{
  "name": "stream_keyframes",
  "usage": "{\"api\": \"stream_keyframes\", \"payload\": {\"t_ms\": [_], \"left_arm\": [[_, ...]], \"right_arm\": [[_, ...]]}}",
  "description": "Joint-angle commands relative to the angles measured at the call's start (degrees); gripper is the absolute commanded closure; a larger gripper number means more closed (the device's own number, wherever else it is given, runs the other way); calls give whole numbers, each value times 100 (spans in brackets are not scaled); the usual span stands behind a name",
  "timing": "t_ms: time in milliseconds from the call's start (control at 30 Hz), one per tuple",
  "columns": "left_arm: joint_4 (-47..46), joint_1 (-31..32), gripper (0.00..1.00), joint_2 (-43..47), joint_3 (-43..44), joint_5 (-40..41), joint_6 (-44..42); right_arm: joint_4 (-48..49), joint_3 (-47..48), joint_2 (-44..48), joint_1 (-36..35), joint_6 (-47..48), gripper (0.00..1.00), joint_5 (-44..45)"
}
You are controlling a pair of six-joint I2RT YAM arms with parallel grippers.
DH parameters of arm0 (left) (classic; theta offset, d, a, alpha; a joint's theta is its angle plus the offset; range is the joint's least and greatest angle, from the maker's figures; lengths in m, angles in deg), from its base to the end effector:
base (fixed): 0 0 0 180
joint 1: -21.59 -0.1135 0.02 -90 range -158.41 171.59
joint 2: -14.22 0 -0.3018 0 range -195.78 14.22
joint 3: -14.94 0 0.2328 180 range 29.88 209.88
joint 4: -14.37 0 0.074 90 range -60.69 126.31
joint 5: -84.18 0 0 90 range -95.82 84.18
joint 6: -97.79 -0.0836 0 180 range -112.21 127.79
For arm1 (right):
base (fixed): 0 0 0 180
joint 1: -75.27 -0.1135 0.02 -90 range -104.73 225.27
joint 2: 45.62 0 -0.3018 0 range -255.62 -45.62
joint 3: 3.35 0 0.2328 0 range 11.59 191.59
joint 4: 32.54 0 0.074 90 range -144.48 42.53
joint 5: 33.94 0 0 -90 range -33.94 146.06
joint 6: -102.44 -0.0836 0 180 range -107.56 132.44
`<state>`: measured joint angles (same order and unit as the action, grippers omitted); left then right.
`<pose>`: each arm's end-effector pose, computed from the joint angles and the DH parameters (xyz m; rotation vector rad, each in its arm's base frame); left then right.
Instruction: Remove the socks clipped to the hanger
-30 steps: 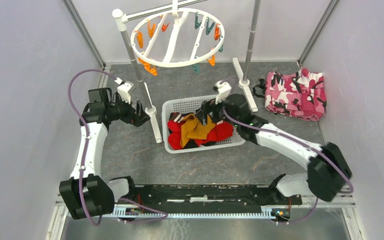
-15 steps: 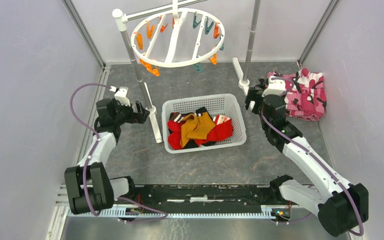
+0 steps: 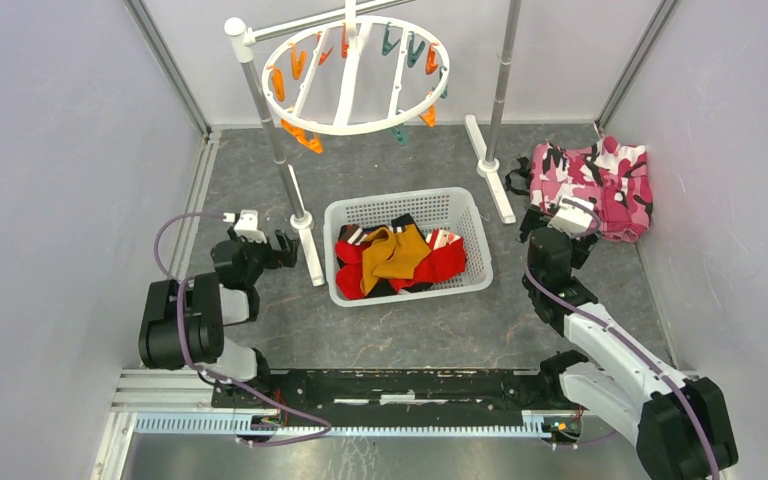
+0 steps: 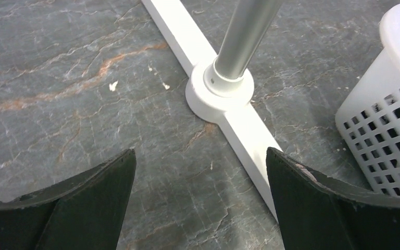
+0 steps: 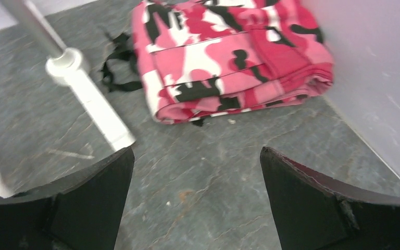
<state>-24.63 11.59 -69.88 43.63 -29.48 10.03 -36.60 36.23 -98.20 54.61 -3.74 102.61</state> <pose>0.2674 0.0131 0.1795 0.0895 1.8400 -0.2882 0.1984 0.0099 0.2622 0.4736 1.7195 -0.2967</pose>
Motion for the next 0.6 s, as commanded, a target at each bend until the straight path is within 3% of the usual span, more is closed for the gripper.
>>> {"api": "stream_keyframes", "payload": {"t_ms": [0,133,233,333,400,567], "left_arm": [[-1810,138,0,20,-365,392,95],[-4258,350,0,-831,-1130,709,139],[-3167,362,0,-383,-952,797,-21],[-2678,362,0,-478,-561,856,106],[-1860,430,0,-405,-228,932,0],[-1734,582,0,-396,-163,1158,-94]], "right_arm": [[1264,-442,-96,186,430,2,1093],[1703,-597,-696,407,691,2,1167],[1995,-716,-1085,504,694,2,1036],[2188,-764,-1211,510,620,2,690],[2232,-775,-1198,505,642,2,506],[2616,-892,-1199,504,1047,2,238]]}}
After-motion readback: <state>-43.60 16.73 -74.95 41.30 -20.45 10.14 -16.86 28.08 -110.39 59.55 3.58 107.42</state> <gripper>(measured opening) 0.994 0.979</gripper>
